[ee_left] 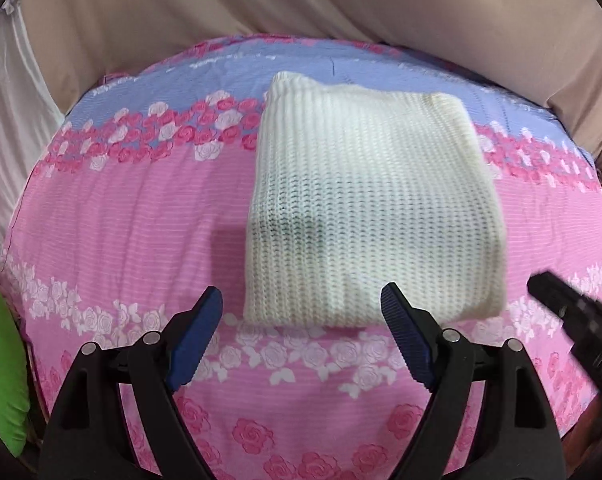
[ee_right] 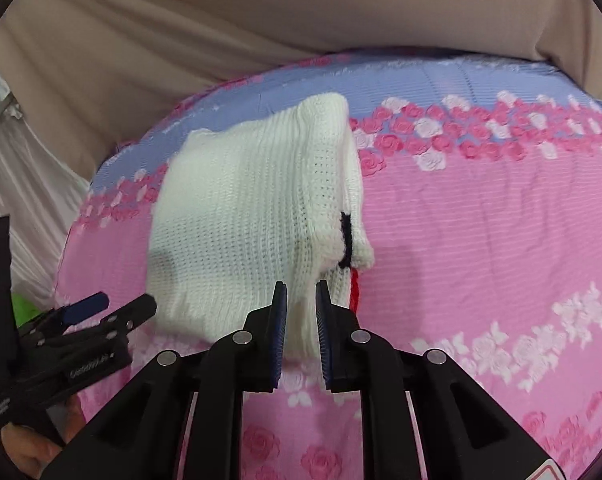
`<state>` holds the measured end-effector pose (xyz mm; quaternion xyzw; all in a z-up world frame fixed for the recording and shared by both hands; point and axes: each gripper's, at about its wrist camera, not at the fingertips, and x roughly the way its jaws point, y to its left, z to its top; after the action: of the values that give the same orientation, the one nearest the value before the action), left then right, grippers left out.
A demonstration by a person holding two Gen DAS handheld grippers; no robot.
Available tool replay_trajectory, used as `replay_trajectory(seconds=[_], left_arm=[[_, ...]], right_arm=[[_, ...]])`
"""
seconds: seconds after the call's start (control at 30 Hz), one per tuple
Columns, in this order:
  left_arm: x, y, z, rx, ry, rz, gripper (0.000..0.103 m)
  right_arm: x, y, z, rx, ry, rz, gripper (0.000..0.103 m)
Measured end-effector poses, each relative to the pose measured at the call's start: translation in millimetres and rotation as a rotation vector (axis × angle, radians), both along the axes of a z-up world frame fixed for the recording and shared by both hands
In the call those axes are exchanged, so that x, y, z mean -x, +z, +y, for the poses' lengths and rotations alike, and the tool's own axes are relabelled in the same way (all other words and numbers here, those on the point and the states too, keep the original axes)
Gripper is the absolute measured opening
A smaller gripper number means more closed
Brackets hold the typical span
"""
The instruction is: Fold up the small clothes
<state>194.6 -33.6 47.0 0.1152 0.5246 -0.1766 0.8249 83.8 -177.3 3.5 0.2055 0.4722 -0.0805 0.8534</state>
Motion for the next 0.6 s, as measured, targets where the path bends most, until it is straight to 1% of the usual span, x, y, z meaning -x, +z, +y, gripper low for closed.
replay_trajectory(seconds=[0.07,0.1,0.17,0.2,0.27,0.37,0.43,0.47,0.5,0.53,0.57,0.6], left_arm=[[-1.3,0.0,1.0,-0.006,0.004,-0.01,0.086],[-0.5,-0.3,3.8,-0.008,0.008,-0.012,0.086],[-3.7,-3.5,10.6,-0.005,0.027,0.003,0.086],[-4.7,-5.3,14.3,-0.002,0.043,0.014,0.086],[-9.1,-11.9,25.9,0.004,0.078,0.039,0.086],[-19.7,-28.7,43.0,-0.017,0.124,0.072,0.086],[-26.4,-39.4,50.9,-0.02,0.141,0.093,0.086],[-29.4,-43.7,52.5,-0.021,0.144,0.101,0.086],[-30.9,-46.8,53.3,-0.021,0.145,0.104,0.086],[-33.2,-50.2,53.0,-0.024,0.139,0.104,0.086],[-35.0,-53.5,52.5,-0.032,0.132,0.099,0.086],[-36.7,-56.6,51.4,-0.039,0.125,0.094,0.086]], right_arm=[[13.4,3.4,5.2,0.019,-0.011,0.008,0.013],[18.0,2.1,6.8,0.018,-0.015,0.016,0.013],[18.9,-1.2,5.1,0.015,-0.018,0.024,0.019],[15.8,-5.2,2.2,0.018,-0.026,0.03,0.024],[5.8,-14.1,-8.9,0.014,-0.044,0.043,0.025],[-11.3,-28.2,-18.9,-0.03,-0.062,0.073,0.026],[-29.3,-36.2,-19.9,-0.032,-0.058,0.081,0.04],[-36.4,-39.1,-19.2,-0.03,-0.055,0.084,0.041],[-47.3,-44.6,-17.7,-0.046,-0.033,0.087,0.035],[-53.7,-47.0,-16.4,-0.05,-0.021,0.096,0.019],[-59.8,-44.2,-14.3,-0.052,-0.011,0.091,0.017],[-61.4,-34.3,-11.7,-0.038,-0.01,0.065,0.015]])
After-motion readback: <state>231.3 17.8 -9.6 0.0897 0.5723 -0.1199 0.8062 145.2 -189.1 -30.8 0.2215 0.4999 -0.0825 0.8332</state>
